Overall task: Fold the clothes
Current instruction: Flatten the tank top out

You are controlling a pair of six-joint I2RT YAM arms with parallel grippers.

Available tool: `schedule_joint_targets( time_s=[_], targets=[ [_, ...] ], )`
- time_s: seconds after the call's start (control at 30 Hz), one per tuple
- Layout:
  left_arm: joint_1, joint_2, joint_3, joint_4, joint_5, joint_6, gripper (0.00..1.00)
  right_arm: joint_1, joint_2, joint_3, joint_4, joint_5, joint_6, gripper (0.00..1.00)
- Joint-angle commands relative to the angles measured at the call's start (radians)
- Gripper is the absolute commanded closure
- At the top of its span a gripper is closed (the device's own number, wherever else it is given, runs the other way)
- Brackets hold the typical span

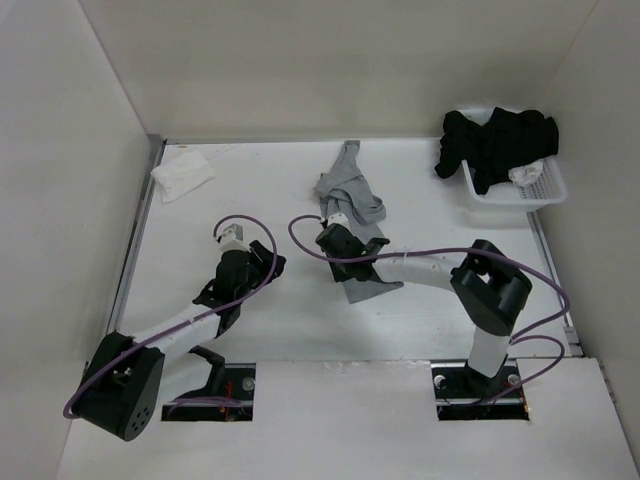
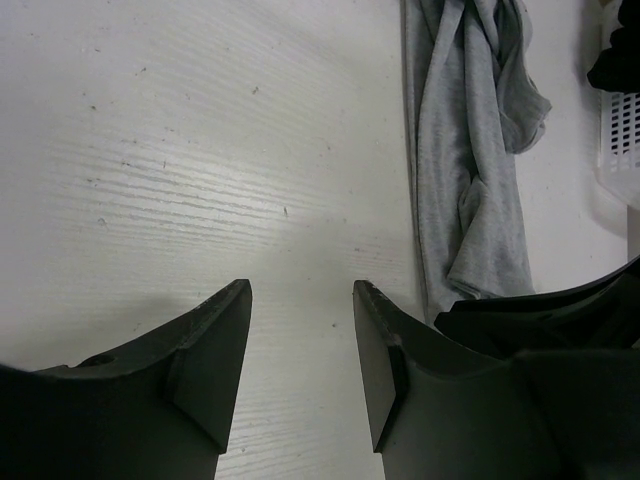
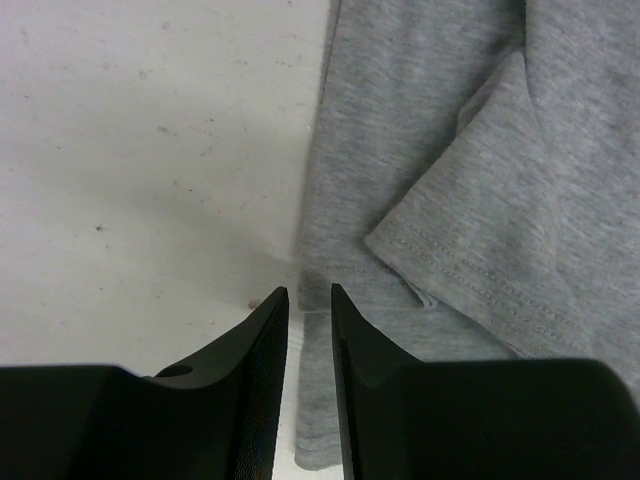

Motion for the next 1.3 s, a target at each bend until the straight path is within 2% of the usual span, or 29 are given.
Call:
schedule_joint_targets(
  time_s=[0.0,0.43,0.7,0.93,1.07,1.17,1.27],
  targets=[
    [0.013,-0.005,-0.008,0.029,0.022,0.023,0.56,0.015,0.018,0.034,-0.02,0.029,0.006,0.72],
    [0.021,0.052,-0.01,0.069,0.038,0.026,0.57,0.027,0.053,0.072,-0.032,0.028,-0.01,0.72],
    [0.022,0.031,-0.01,0.061,0.038,0.027,0.57,0.024,0.066,0.069,-0.039,0.046,-0.003,0.76],
    [0.018,0.023,-0.01,0.058,0.038,0.023,0.57,0.023,0.063,0.068,-0.04,0.051,0.007,0.94],
    [0.011,0.023,-0.012,0.057,0.039,0.021,0.57,0.021,0.034,0.058,-0.033,0.051,0.017,1.0],
    [-0.005,0.024,-0.002,0.054,0.056,0.024,0.57,0.02,-0.023,0.042,-0.02,0.041,0.032,1.0],
    [-0.062,0.033,0.005,0.051,0.074,0.027,0.57,-0.011,-0.154,-0.024,0.058,-0.038,0.058,1.0]
  ],
)
